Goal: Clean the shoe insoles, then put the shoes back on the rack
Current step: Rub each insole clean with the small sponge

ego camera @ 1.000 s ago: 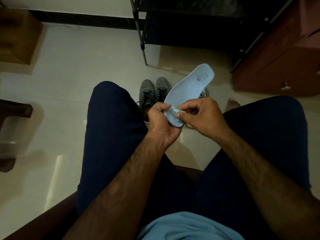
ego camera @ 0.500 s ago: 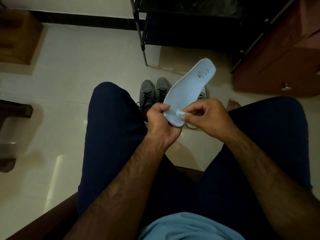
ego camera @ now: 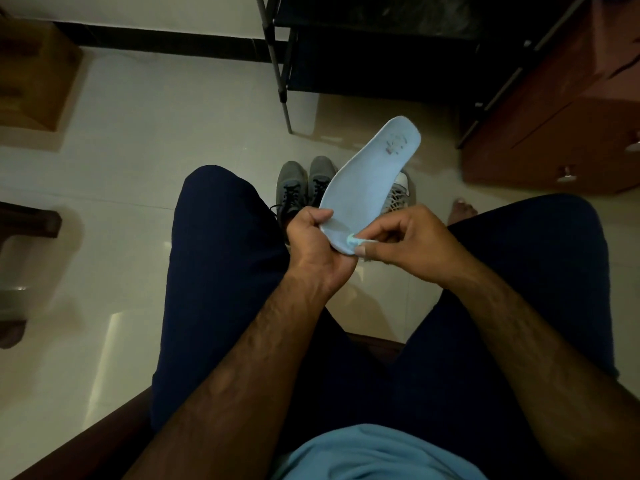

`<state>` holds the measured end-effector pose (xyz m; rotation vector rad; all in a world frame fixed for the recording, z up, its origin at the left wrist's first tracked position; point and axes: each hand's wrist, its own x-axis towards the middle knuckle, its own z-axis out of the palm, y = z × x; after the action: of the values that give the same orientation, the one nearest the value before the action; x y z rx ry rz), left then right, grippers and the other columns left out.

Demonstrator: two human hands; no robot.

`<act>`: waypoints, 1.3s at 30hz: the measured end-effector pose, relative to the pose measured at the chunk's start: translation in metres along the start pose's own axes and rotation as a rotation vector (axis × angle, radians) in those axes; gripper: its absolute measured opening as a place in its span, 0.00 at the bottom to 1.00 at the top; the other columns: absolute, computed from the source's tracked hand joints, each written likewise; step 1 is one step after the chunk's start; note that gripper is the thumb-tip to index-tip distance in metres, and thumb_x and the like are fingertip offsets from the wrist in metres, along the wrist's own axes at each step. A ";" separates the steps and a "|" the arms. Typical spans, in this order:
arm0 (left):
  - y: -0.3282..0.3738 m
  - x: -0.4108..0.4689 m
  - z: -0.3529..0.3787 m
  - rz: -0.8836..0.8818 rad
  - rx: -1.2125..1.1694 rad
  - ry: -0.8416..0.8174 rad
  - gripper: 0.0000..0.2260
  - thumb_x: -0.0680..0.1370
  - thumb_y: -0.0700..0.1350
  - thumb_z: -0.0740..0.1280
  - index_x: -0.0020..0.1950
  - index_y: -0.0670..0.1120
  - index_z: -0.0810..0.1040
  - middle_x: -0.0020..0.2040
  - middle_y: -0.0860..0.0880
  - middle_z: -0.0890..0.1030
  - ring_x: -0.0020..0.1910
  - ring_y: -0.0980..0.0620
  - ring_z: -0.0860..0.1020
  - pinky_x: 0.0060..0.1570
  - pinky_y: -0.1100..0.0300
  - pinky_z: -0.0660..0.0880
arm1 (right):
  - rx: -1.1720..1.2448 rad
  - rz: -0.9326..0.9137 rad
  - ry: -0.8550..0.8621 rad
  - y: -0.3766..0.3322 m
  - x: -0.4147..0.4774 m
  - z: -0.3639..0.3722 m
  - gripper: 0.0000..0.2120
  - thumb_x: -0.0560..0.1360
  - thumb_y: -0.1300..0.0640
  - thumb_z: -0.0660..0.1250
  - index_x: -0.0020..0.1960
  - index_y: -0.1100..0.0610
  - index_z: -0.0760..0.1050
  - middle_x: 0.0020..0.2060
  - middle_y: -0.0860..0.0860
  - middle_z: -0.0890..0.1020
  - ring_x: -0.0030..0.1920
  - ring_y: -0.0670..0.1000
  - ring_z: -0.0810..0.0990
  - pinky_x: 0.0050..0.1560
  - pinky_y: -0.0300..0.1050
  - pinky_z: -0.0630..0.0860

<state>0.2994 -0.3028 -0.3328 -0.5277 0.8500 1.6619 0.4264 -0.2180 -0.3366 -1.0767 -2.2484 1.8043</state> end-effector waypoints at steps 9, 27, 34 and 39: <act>0.002 0.001 -0.002 0.003 0.023 -0.019 0.22 0.69 0.43 0.59 0.60 0.36 0.78 0.50 0.38 0.83 0.53 0.37 0.79 0.60 0.45 0.75 | -0.069 -0.103 0.009 0.002 -0.002 -0.002 0.08 0.73 0.60 0.79 0.51 0.51 0.88 0.44 0.48 0.87 0.40 0.51 0.83 0.41 0.36 0.77; -0.007 -0.006 0.003 -0.043 0.053 0.002 0.19 0.69 0.44 0.58 0.55 0.35 0.77 0.45 0.40 0.81 0.42 0.43 0.83 0.46 0.55 0.82 | -0.031 -0.221 0.125 -0.016 -0.002 0.020 0.09 0.72 0.63 0.78 0.51 0.53 0.88 0.43 0.43 0.87 0.43 0.44 0.84 0.45 0.38 0.80; -0.001 -0.001 -0.001 0.000 0.020 0.018 0.23 0.69 0.44 0.58 0.61 0.36 0.78 0.55 0.37 0.81 0.54 0.37 0.79 0.65 0.43 0.73 | -0.090 -0.155 0.028 -0.004 -0.004 0.004 0.06 0.73 0.61 0.78 0.46 0.52 0.88 0.37 0.45 0.86 0.33 0.47 0.79 0.36 0.40 0.75; -0.008 -0.003 0.001 -0.029 0.074 0.011 0.17 0.73 0.43 0.56 0.53 0.36 0.77 0.46 0.40 0.81 0.45 0.43 0.82 0.46 0.55 0.82 | -0.058 -0.233 0.130 -0.015 0.000 0.019 0.09 0.71 0.62 0.77 0.50 0.52 0.87 0.42 0.43 0.87 0.41 0.46 0.85 0.43 0.41 0.81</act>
<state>0.3082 -0.3033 -0.3324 -0.4965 0.9044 1.5961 0.4109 -0.2353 -0.3295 -0.8697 -2.2542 1.5420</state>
